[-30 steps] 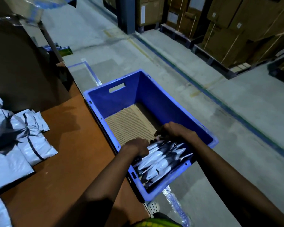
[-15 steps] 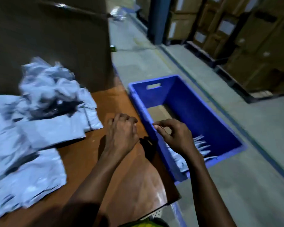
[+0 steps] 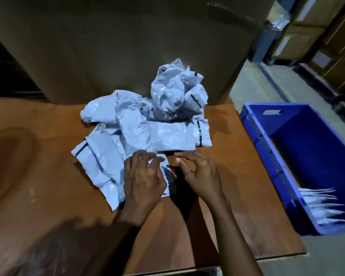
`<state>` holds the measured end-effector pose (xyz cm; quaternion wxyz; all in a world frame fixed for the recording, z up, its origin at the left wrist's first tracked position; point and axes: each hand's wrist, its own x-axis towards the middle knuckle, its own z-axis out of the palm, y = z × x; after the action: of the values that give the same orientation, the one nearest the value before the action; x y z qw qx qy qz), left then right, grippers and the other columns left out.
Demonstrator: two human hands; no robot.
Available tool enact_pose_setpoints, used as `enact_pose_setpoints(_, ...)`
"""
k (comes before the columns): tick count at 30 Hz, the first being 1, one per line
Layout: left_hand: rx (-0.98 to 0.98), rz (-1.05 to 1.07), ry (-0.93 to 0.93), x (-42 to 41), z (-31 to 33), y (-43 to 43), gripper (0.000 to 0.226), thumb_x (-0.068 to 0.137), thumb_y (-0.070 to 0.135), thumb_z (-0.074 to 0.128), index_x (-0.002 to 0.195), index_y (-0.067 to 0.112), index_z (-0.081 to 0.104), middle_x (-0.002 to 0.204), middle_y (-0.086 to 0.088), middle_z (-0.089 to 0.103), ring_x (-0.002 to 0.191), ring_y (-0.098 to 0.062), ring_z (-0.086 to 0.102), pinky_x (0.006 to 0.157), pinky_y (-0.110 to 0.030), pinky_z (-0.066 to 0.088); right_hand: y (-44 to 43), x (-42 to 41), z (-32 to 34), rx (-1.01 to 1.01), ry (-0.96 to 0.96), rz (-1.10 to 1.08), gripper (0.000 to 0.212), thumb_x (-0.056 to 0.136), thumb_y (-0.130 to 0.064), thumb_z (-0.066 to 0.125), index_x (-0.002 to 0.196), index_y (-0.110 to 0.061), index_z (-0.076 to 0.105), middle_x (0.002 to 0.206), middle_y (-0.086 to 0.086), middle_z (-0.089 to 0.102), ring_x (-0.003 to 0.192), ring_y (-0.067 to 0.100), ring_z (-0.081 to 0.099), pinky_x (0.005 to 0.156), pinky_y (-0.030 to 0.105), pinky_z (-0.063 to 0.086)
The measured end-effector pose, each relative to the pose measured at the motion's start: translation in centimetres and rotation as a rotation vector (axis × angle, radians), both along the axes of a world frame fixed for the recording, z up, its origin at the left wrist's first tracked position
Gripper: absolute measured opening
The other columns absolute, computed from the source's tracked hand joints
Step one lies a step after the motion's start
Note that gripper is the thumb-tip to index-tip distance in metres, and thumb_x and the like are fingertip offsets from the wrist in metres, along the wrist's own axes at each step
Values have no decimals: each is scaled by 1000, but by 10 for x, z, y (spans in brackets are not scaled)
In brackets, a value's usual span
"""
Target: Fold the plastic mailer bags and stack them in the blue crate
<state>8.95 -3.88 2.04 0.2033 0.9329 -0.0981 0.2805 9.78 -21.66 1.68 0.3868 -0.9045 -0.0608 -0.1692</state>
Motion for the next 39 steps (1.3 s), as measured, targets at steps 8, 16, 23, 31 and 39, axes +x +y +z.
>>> enact_pose_setpoints(8, 262, -187, -72, 48, -3, 15, 37, 84, -1, 45, 110, 1, 72, 114, -20, 68, 116, -44, 59, 106, -51, 38, 37, 62, -27, -256, -2, -141, 71, 79, -3, 79, 141, -32, 61, 145, 2, 55, 134, 24, 47, 96, 48, 53)
enact_pose_setpoints(16, 651, 19, 390, 82, 15, -9, 65, 88, 31, 64, 142, 1, 45, 120, -17, 59, 117, -35, 53, 108, -46, 38, 30, 95, -29, -346, 128, -53, 87, 75, -4, 74, 150, -40, 50, 166, -1, 34, 156, 25, 23, 102, 61, 45)
enact_pose_setpoints(23, 794, 116, 417, 82, 35, -25, 48, 96, 30, 51, 136, 4, 50, 128, -19, 60, 133, -41, 45, 119, -57, 26, 0, 78, -30, -298, -276, -78, 42, 81, -10, 59, 115, -24, 79, 123, -5, 73, 117, 29, 64, 76, 48, 58)
enact_pose_setpoints(31, 1033, 100, 365, 41, 55, -89, 53, 106, 33, 36, 140, -5, 50, 138, -31, 56, 145, -56, 31, 120, -72, -10, -54, 8, -22, -311, -418, -355, 36, 87, -9, 68, 116, -27, 79, 125, -12, 73, 120, 25, 64, 82, 51, 50)
enact_pose_setpoints(39, 822, -274, 277, 13, -2, -141, 61, 108, 19, 21, 158, -12, 3, 158, -35, 31, 148, -48, 30, 126, -63, 2, -107, -66, -52, -341, -359, -543, 35, 87, -6, 70, 117, -23, 80, 126, -7, 74, 120, 27, 64, 88, 49, 51)
